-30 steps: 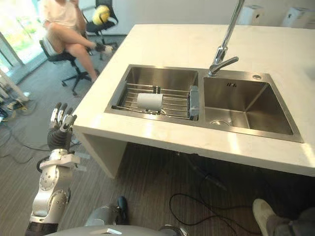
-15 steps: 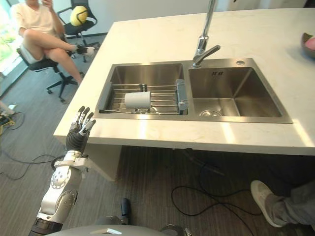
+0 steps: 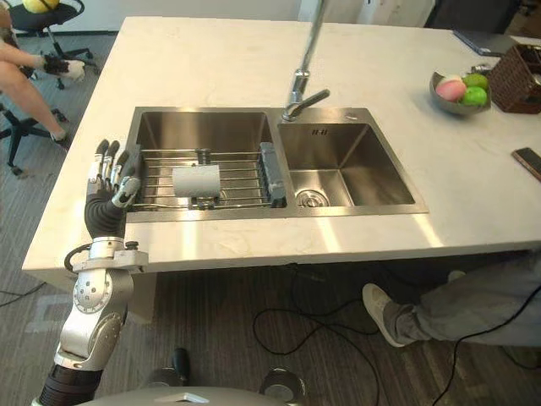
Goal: Walk over to the sink, pick up the cup, carry it to the dishwasher, place the cup inside the dishwasher, then close the dishwasher door
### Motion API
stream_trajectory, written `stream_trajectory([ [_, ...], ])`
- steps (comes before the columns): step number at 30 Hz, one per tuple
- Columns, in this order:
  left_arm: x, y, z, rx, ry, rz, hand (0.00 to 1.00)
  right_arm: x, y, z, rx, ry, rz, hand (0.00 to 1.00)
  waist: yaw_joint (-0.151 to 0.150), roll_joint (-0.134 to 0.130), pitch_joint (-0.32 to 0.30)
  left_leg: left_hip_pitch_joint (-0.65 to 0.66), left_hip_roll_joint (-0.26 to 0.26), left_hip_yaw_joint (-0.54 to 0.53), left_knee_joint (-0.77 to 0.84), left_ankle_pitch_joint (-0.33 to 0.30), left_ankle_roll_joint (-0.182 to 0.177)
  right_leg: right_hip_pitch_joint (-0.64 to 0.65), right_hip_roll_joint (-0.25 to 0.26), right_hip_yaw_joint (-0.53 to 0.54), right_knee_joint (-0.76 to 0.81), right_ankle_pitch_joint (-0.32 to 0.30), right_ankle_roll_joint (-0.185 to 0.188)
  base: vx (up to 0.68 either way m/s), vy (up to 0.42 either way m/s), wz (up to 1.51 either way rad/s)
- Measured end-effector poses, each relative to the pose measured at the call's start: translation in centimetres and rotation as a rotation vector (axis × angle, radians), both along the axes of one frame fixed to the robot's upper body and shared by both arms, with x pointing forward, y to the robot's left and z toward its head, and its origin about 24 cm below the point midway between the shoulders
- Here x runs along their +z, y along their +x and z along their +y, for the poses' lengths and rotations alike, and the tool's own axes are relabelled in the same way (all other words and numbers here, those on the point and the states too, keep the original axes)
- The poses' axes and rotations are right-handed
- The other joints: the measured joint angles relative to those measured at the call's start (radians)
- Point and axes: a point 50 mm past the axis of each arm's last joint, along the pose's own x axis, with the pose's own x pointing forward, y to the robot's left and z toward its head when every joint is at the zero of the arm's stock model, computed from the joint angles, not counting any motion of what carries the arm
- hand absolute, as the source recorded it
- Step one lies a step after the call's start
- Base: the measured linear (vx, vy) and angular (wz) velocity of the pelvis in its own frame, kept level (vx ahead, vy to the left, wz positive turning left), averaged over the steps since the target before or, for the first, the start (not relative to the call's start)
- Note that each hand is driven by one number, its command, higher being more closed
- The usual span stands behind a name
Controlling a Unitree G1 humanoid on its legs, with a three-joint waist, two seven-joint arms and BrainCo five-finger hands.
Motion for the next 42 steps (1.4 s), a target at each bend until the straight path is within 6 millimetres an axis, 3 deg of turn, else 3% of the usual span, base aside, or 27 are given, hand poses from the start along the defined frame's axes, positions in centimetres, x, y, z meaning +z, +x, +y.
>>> stream_trajectory([
  [2,-0.1,0.1,0.9,0.056,0.003,0.008,0.00,-0.2,0.1,1.0,0.044,0.034,-0.007,0.00,0.015,-0.019,0.002,-0.005,0.000,-0.017,-0.004,0.007,-0.010,0.025,0.007,-0.005,-0.057,-0.004,0.006,0.04,-0.030,0.17],
  [6,-0.9,0.3,1.2,0.088,0.000,0.046,0.00,-0.2,0.4,1.1,0.121,0.056,0.010,0.00,0.022,-0.046,-0.001,-0.007,-0.020,-0.043,-0.007,0.033,-0.013,0.129,0.031,-0.056,-0.220,-0.049,0.035,0.07,-0.129,0.20],
  [10,-1.8,0.5,0.8,0.072,0.004,0.087,0.00,0.1,1.6,0.0,0.148,0.038,-0.006,0.00,0.016,-0.014,0.001,-0.011,-0.032,-0.062,-0.055,0.079,-0.029,0.148,0.040,-0.089,-0.260,-0.110,0.026,0.02,-0.158,0.17],
  [13,-2.9,0.7,0.1,0.037,0.015,0.132,0.00,0.2,3.0,-0.1,0.116,0.053,-0.059,0.00,-0.006,0.009,0.000,0.007,-0.013,-0.079,-0.096,0.117,-0.043,0.160,0.058,-0.111,-0.264,-0.139,0.017,-0.05,-0.121,0.16],
  [14,-4.8,1.3,0.4,0.031,0.061,0.216,0.00,0.3,5.6,1.8,0.104,0.072,-0.184,0.00,-0.037,0.002,-0.019,-0.013,-0.007,-0.078,-0.104,0.141,-0.050,0.174,0.074,-0.137,-0.325,-0.124,0.035,-0.03,-0.031,0.00],
  [22,-5.2,1.2,0.0,-0.052,0.022,0.230,0.00,0.5,5.6,1.9,0.117,0.068,-0.193,0.00,-0.045,0.000,-0.019,-0.001,-0.008,-0.047,-0.104,0.132,-0.048,0.166,0.064,-0.122,-0.301,-0.137,0.021,0.00,0.002,-0.06],
  [24,-5.6,1.1,-0.2,-0.106,-0.006,0.237,0.00,0.5,5.2,2.0,0.116,0.071,-0.189,0.00,-0.046,-0.013,-0.034,0.004,-0.018,0.003,-0.104,0.118,-0.049,0.128,0.029,-0.114,-0.219,-0.183,0.009,0.01,0.053,-0.06],
  [25,-5.7,1.0,-0.4,-0.143,-0.026,0.238,0.00,0.5,4.6,2.0,0.101,0.071,-0.182,0.00,-0.048,-0.040,-0.043,0.007,-0.043,0.048,-0.097,0.115,-0.047,0.102,-0.012,-0.116,-0.166,-0.215,-0.014,0.14,0.147,0.11],
  [26,-5.8,0.9,-0.7,-0.171,-0.048,0.240,0.00,0.4,4.0,1.8,0.077,0.066,-0.172,0.00,-0.048,-0.042,-0.050,0.025,-0.077,0.071,-0.097,0.096,-0.034,0.098,-0.039,-0.131,-0.122,-0.218,-0.042,0.18,0.167,0.11],
  [27,-5.8,0.9,-0.9,-0.188,-0.067,0.236,0.00,0.5,3.7,1.3,0.060,0.049,-0.159,0.00,-0.049,-0.038,-0.050,0.040,-0.090,0.072,-0.097,0.064,0.014,0.087,-0.061,-0.169,-0.041,-0.213,-0.064,0.19,0.189,0.04],
  [28,-5.8,0.9,-0.8,-0.202,-0.089,0.229,0.00,0.5,3.4,1.1,0.037,0.041,-0.147,0.00,-0.048,-0.037,-0.050,0.066,-0.107,0.080,-0.097,0.054,0.025,0.050,-0.125,-0.189,0.112,-0.200,-0.084,0.09,0.170,0.01],
  [29,-5.8,0.8,-0.5,-0.203,-0.087,0.224,0.00,0.5,3.2,1.0,0.018,0.040,-0.143,0.00,-0.048,-0.054,-0.046,0.100,-0.128,0.079,-0.097,0.034,0.047,0.005,-0.187,-0.171,0.269,-0.159,-0.130,0.07,0.173,0.03],
  [31,-5.6,0.7,-0.1,-0.198,-0.086,0.205,0.00,0.6,3.0,1.0,0.013,0.039,-0.150,0.00,-0.050,-0.054,-0.047,0.128,-0.132,0.050,-0.097,0.019,0.065,-0.067,-0.232,-0.106,0.430,-0.023,-0.134,0.14,0.117,0.34],
  [32,-5.1,0.7,0.4,-0.165,-0.100,0.167,0.00,0.6,3.2,1.1,0.010,0.045,-0.166,0.00,-0.059,-0.041,-0.044,0.138,-0.108,0.005,-0.096,0.010,0.073,-0.119,-0.213,-0.070,0.464,-0.128,-0.086,0.21,0.085,0.61],
  [33,-4.8,0.8,0.7,-0.144,-0.107,0.149,0.00,0.6,3.2,1.2,0.010,0.048,-0.170,0.00,-0.059,-0.038,-0.044,0.134,-0.098,-0.008,-0.091,0.007,0.072,-0.131,-0.188,-0.065,0.439,-0.165,-0.073,0.23,0.086,0.73],
  [35,-4.1,1.1,2.1,-0.057,-0.133,0.117,0.00,0.5,2.9,1.6,-0.005,0.063,-0.169,0.00,-0.050,-0.039,-0.044,0.103,-0.081,-0.058,-0.035,-0.026,0.068,-0.145,-0.096,0.001,0.203,-0.198,-0.021,0.14,0.048,0.70],
  [36,-3.8,1.3,2.8,-0.023,-0.182,0.111,0.00,0.4,2.2,1.9,-0.026,0.069,-0.155,0.00,-0.053,-0.039,-0.044,0.101,-0.093,-0.085,-0.021,-0.035,0.059,-0.139,-0.077,0.038,0.096,-0.180,0.015,0.16,-0.013,0.76],
  [38,-3.6,1.4,3.5,0.015,-0.228,0.097,0.00,0.3,0.9,2.4,-0.046,0.089,-0.119,0.00,-0.055,-0.041,-0.045,0.110,-0.117,-0.132,-0.019,-0.037,0.057,-0.122,-0.069,0.052,0.007,-0.160,0.040,0.19,-0.094,0.95],
  [40,-3.2,1.2,4.1,0.052,-0.235,0.076,0.00,0.1,0.2,3.0,-0.060,0.110,-0.095,0.00,-0.052,-0.054,-0.055,0.121,-0.131,-0.162,-0.019,-0.047,0.041,-0.071,-0.042,0.033,-0.117,-0.078,0.017,0.19,-0.173,0.83],
  [41,-2.8,1.1,4.3,0.061,-0.234,0.061,0.00,0.0,-0.1,3.1,-0.059,0.119,-0.080,0.00,-0.043,-0.072,-0.071,0.124,-0.134,-0.162,-0.020,-0.058,0.026,-0.044,-0.034,-0.001,-0.162,-0.030,0.014,0.18,-0.210,0.46],
  [42,-2.7,0.8,4.1,0.066,-0.251,0.054,0.00,0.1,-0.1,2.3,-0.044,0.095,-0.082,0.00,-0.039,-0.038,-0.077,0.117,-0.101,-0.119,-0.013,-0.068,0.004,-0.028,-0.005,-0.016,-0.184,-0.023,0.001,0.16,-0.191,0.33],
])
